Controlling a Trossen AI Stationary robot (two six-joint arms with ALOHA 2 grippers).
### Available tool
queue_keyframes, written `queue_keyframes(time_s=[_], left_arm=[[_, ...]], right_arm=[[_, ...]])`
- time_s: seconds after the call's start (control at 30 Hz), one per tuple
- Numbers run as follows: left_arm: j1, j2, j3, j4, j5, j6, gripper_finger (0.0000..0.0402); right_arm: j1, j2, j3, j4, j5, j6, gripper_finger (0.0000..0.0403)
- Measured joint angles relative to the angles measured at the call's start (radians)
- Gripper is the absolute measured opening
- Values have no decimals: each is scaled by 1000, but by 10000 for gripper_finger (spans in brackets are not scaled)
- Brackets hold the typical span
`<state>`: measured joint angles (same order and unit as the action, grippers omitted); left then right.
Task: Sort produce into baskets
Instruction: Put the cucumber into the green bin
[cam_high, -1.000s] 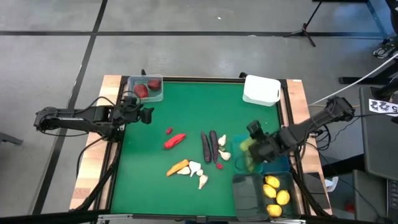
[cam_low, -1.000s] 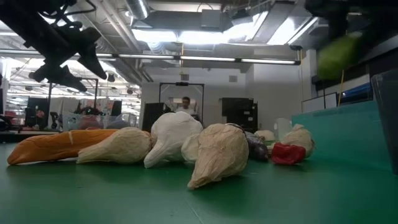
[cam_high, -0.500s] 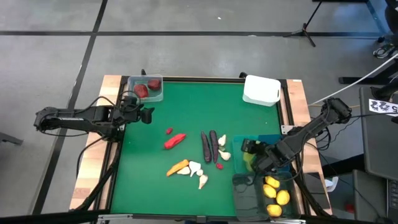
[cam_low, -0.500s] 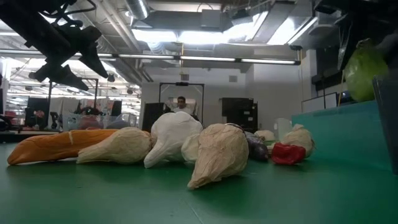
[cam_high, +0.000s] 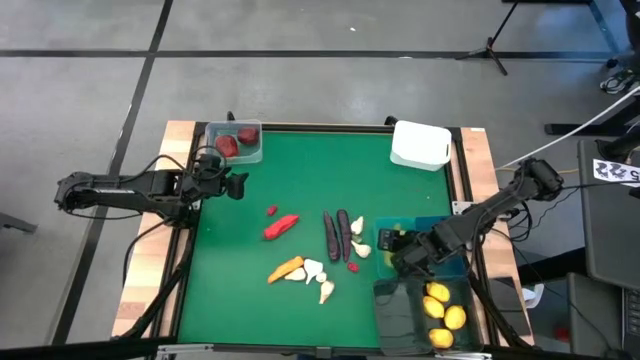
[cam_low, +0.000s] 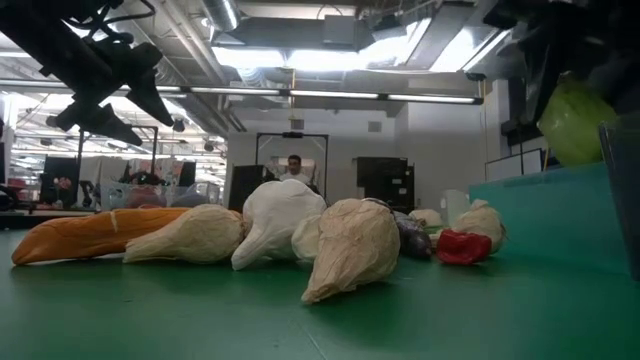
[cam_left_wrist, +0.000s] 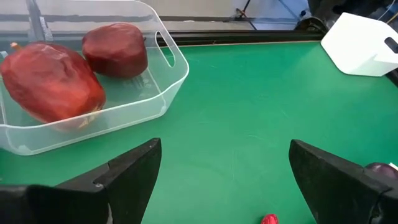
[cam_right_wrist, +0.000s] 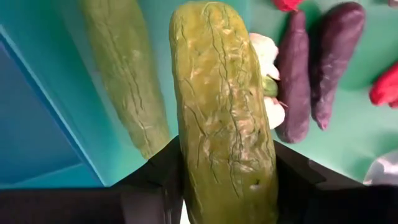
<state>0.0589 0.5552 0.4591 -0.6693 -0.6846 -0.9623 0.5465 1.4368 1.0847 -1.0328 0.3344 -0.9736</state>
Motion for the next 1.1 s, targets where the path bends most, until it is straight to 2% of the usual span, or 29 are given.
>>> queue_keyframes(time_s=[0.37,0.57,0.77,0.97,1.1], left_arm=[[1,0,0,4,-5,20,345],[1,0,0,2,-8,20,345],[1,0,0,0,-15,20,345],[1,0,0,0,-37,21,345],[1,0,0,0,-38,21,345]], right_arm=[[-34,21,0,-5,-22,-111,170],[-87,21,-28,40,-68,-183,170],[-89,21,-68,76,-120,-226,170],[-104,20,-103,132,-190,-239,170],[-133,20,-117,148,-197,-243,170]])
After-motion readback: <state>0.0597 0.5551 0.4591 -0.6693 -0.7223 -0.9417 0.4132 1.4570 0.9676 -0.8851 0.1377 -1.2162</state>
